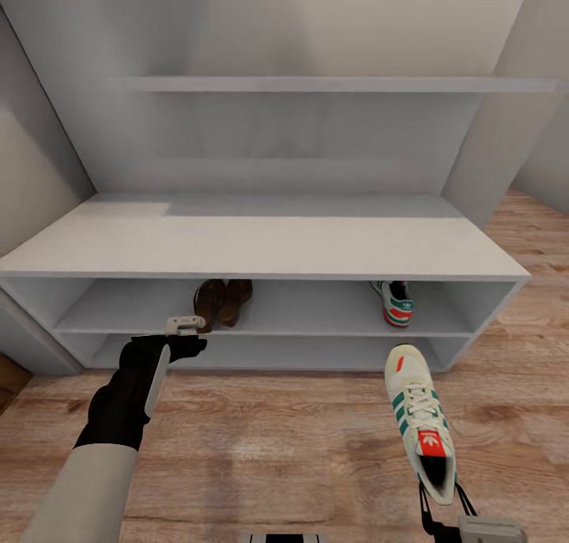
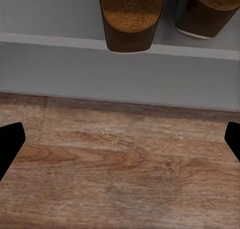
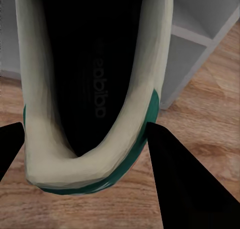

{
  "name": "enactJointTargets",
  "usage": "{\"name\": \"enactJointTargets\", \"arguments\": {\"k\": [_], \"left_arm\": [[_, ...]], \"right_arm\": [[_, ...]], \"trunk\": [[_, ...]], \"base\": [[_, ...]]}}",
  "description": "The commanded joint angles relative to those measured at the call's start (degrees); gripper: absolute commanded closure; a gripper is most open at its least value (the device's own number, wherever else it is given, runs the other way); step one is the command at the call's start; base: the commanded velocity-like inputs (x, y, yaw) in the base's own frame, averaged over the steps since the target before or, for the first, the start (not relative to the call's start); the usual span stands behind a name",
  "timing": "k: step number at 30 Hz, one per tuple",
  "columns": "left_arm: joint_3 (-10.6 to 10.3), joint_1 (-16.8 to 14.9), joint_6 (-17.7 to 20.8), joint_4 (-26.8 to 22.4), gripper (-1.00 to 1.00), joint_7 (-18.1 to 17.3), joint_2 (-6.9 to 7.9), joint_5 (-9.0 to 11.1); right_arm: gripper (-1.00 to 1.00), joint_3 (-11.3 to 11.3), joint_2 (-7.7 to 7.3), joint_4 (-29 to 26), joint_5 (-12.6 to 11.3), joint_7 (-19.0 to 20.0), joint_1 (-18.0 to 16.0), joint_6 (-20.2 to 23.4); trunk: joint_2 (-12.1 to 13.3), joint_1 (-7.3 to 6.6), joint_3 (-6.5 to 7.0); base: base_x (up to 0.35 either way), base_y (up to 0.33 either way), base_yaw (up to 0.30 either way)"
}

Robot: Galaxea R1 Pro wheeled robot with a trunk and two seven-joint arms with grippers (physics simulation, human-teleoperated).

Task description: Pick up the two gym shoes and the two sandals from the corridor floor and place them onto the hallstand (shoe rack) in the corridor, making sure they are on the rack and not on the floor. Arrange them so the two gym shoes are next to each other and the two sandals are next to each other.

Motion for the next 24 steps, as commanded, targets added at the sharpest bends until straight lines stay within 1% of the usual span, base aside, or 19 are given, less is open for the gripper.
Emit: {"name": "enactJointTargets", "arguments": {"k": [1,8,17,24], "left_arm": [[0.0,0.0,0.0,0.0,-1.0,0.0,0.0,0.0],[0.0,0.0,0.0,0.0,-1.0,0.0,0.0,0.0],[0.0,0.0,0.0,-0.1,-1.0,0.0,0.0,0.0],[0.0,0.0,0.0,-0.1,-1.0,0.0,0.0,0.0]], "right_arm": [[1.0,0.0,0.0,0.0,-0.1,0.0,0.0,0.0],[1.0,0.0,0.08,0.0,0.0,-0.1,0.0,0.0],[1.0,0.0,0.17,0.0,0.0,-0.2,0.0,0.0],[1.0,0.0,0.2,0.0,0.0,-0.3,0.0,0.0]], "trunk": [[0.0,0.0,0.0],[0.0,0.0,0.0],[0.0,0.0,0.0],[0.0,0.0,0.0]], "base": [[-0.007,0.0,0.0],[-0.032,0.0,0.0],[-0.181,0.0,0.0],[-0.075,0.0,0.0]]}}
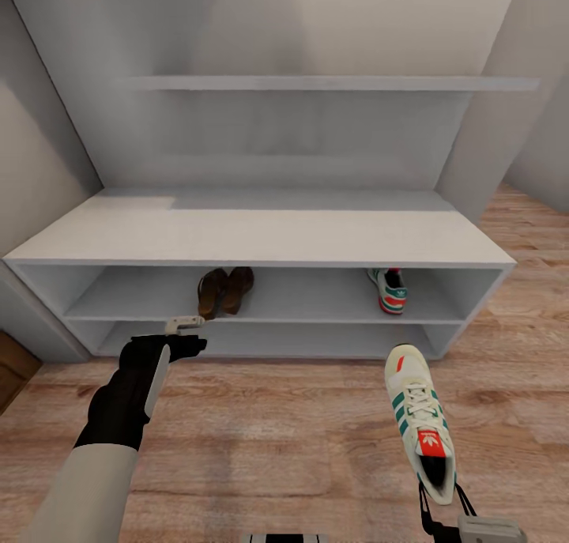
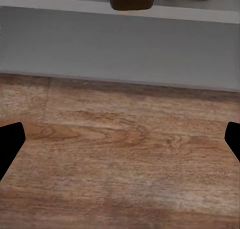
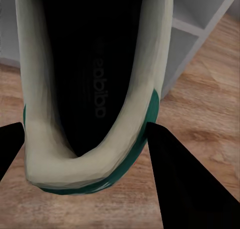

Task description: Pick up the two gym shoes and the two sandals from the corridor floor and place them onto the hallstand (shoe rack) in the corridor, making sure they are on the rack and not on the floor. Arrange them so the two gym shoes are next to each other and the two sandals are next to each other.

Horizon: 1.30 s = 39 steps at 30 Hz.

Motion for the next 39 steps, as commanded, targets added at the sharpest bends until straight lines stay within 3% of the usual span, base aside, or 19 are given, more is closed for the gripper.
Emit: {"name": "enactJointTargets", "arguments": {"k": [1,39], "left_arm": [[0.0,0.0,0.0,0.0,-1.0,0.0,0.0,0.0],[-0.1,0.1,-0.3,-0.1,-1.0,0.0,0.0,0.0]], "right_arm": [[1.0,0.0,0.0,0.0,-0.1,0.0,0.0,0.0],[1.0,0.0,0.01,0.0,0.0,0.0,0.0,-0.1]], "trunk": [[0.0,0.0,0.0],[0.0,0.0,0.0]], "base": [[-0.039,0.0,0.0],[-0.006,0.0,0.0]]}}
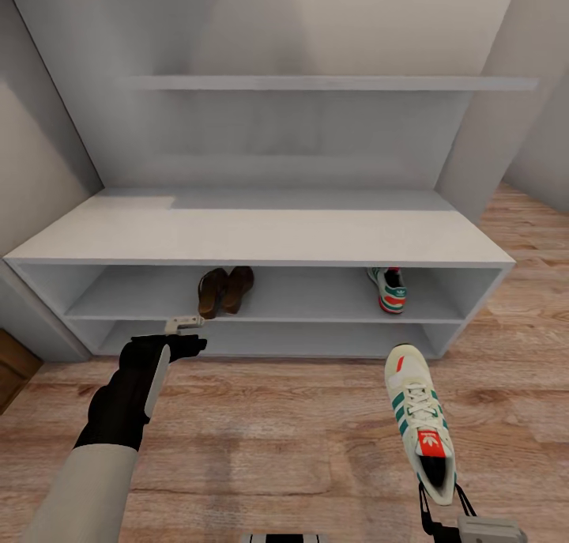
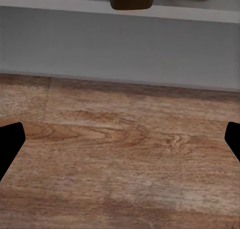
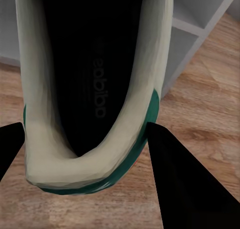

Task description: Pick up the two gym shoes and the two sandals from the corridor floor and place them onto the hallstand (shoe rack) in the corridor, making sure they are on the rack and not on the floor. Arrange them so the two gym shoes are next to each other and the two sandals are next to each other.

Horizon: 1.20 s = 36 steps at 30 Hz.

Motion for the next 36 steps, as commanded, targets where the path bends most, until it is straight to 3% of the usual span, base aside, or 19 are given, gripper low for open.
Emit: {"name": "enactJointTargets", "arguments": {"k": [1,30,36], "left_arm": [[0.0,0.0,0.0,0.0,-1.0,0.0,0.0,0.0],[-0.4,0.2,-0.3,-0.9,-1.0,0.0,-0.62,0.1],[-2.2,1.4,-0.9,-3.9,-1.0,-0.1,-0.72,0.1]], "right_arm": [[1.0,0.0,0.0,0.0,-0.1,0.0,0.0,0.0],[1.0,0.0,-0.03,0.0,-0.4,0.1,0.0,0.0],[1.0,-0.1,-0.09,0.0,-0.5,0.1,0.0,0.0]], "trunk": [[0.0,0.0,0.0],[0.0,0.0,0.0],[0.0,0.0,0.0]], "base": [[0.0,0.0,0.0],[0.0,0.0,0.0],[0.0,0.0,0.0]]}}
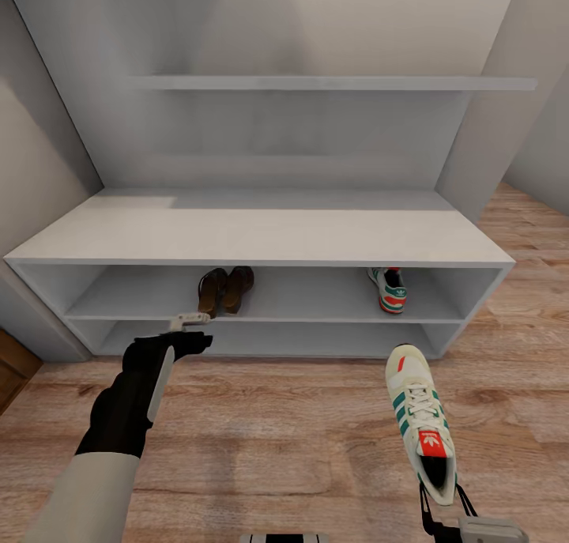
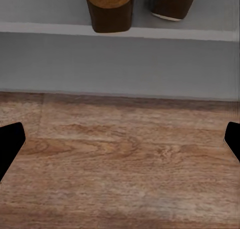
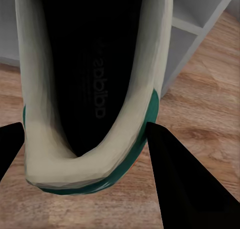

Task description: Pick up the two gym shoes and the two sandals from the corridor floor and place them onto the hallstand (shoe rack) in the corridor, making sure they are on the rack and not on the floor. Arrange them so the two gym shoes are next to each other and the two sandals are next to each other.

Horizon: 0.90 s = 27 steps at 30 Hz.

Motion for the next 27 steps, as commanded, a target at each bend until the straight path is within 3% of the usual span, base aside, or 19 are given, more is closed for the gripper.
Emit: {"name": "enactJointTargets", "arguments": {"k": [1,4,17,23,27], "left_arm": [[-0.6,0.5,-0.4,-0.8,-1.0,0.0,0.1,0.0],[-1.0,1.0,-0.8,-1.7,-1.0,-0.1,0.19,0.0],[-2.8,10.1,-8.6,-9.3,-1.0,-1.3,1.99,0.0],[-2.8,14.5,-13.9,-10.2,-1.0,-5.1,3.85,0.1],[-2.5,18.0,-19.3,-10.4,-1.0,-8.6,5.35,0.2]], "right_arm": [[1.0,0.0,0.0,0.0,-0.1,0.0,0.0,0.0],[1.0,0.0,0.0,0.0,-0.1,0.0,0.0,0.0],[1.0,0.0,0.03,0.0,-0.1,0.0,0.0,0.0],[1.0,0.0,0.08,0.0,-0.1,0.1,0.0,0.1],[1.0,0.0,0.13,0.0,-0.1,0.0,-0.2,0.3]], "trunk": [[0.0,0.0,0.0],[0.0,0.0,0.0],[0.0,0.0,0.0],[0.0,0.0,0.0],[0.0,0.0,0.0]], "base": [[0.0,0.0,0.0],[0.0,0.0,0.0],[0.0,0.0,0.0],[0.0,0.0,0.0],[0.0,0.0,0.0]]}}
